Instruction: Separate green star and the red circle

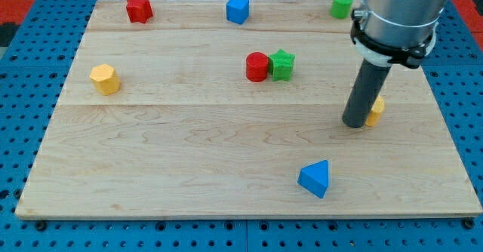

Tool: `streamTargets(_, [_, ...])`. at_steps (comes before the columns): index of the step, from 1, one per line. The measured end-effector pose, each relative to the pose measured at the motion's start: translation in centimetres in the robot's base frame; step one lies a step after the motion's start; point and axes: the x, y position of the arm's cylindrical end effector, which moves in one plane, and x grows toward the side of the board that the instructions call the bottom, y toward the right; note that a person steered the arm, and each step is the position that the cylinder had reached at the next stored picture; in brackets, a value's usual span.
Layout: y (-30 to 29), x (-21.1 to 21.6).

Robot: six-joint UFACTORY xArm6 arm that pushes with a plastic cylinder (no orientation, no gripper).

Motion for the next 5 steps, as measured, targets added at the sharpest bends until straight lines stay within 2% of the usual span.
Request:
streamTargets(2, [0.2,-4.5])
streamTargets(3, [-1.6,-5.7])
streamTargets(4, [-0.8,-9.6])
streamTargets(5, [-3.5,-13.8])
